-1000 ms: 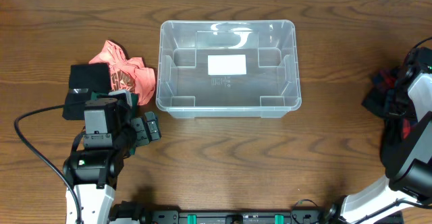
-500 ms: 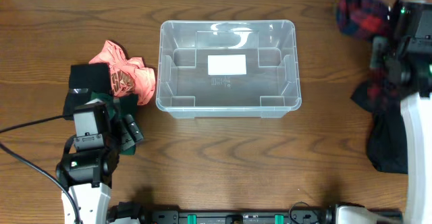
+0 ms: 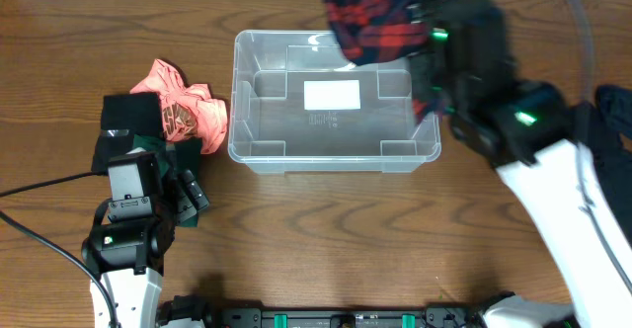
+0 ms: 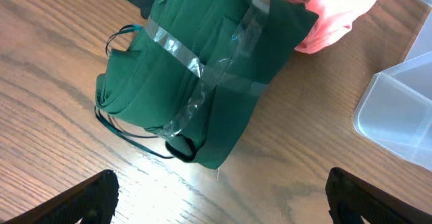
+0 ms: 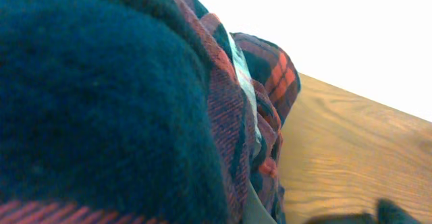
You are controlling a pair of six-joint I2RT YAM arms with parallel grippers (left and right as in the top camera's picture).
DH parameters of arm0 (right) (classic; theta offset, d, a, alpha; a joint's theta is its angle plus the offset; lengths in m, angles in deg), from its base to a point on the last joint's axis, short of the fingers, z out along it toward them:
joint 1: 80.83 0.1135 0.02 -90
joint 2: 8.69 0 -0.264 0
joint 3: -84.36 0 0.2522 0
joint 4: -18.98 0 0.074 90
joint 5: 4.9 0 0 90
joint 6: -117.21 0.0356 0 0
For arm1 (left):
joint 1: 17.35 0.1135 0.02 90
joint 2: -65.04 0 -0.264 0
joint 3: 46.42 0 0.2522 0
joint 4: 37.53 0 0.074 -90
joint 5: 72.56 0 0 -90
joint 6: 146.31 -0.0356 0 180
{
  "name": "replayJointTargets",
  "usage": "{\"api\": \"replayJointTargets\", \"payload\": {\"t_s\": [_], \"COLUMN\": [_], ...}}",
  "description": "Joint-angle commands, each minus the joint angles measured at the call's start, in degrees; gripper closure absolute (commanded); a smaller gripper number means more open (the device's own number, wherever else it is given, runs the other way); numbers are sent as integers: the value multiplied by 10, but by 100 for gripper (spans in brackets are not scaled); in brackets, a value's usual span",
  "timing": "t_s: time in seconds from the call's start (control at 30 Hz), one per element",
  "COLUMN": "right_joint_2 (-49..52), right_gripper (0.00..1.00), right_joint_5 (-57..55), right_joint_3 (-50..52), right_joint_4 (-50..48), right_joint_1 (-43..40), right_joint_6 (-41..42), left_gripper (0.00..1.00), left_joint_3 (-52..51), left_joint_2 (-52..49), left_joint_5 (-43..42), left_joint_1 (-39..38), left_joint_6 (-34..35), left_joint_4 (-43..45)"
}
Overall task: Pack container
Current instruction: 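Lift the plaid shirt with the right gripper and drop it into the bin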
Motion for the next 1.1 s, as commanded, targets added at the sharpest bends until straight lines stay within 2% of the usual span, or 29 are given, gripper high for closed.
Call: {"api": "replayJointTargets", "payload": {"t_s": [0.0,0.3,0.53,0.57,0.63,0.67,0.7,0.73,0.83,0.97,1.07], "right_joint_2": [57,233,313,317,322,322,317,312,272,177,113], "right_gripper": [99,99,97,87,47,35,19,12,1,1,1], "right_joint_5": [-23,27,27,28,27,27,23,18,-11,-90,-164], "right_joint_3": [-6,-6,-6,-6,-6,-6,-7,-8,-9,-9,-9], "right_joint_4": [-9,-16,-42,-45,-48,-50,-49,-48,-33,-6,25], "right_joint_1": [16,30,73,76,85,89,93,94,96,82,49], "right_joint_6": [25,30,34,34,33,33,33,33,31,36,72], "left_gripper": [2,2,2,2,2,2,2,2,2,2,2], "left_joint_3": [12,13,12,13,12,13,12,12,13,12,13], "left_joint_2": [0,0,0,0,0,0,0,0,0,0,0], "left_joint_5": [7,6,6,7,6,6,7,6,6,6,6], "left_joint_1": [3,3,3,3,3,3,3,3,3,3,3], "left_joint_6": [3,3,3,3,3,3,3,3,3,3,3], "left_joint_4": [-5,-10,-10,-10,-10,-10,-10,-10,-10,-10,-10]}}
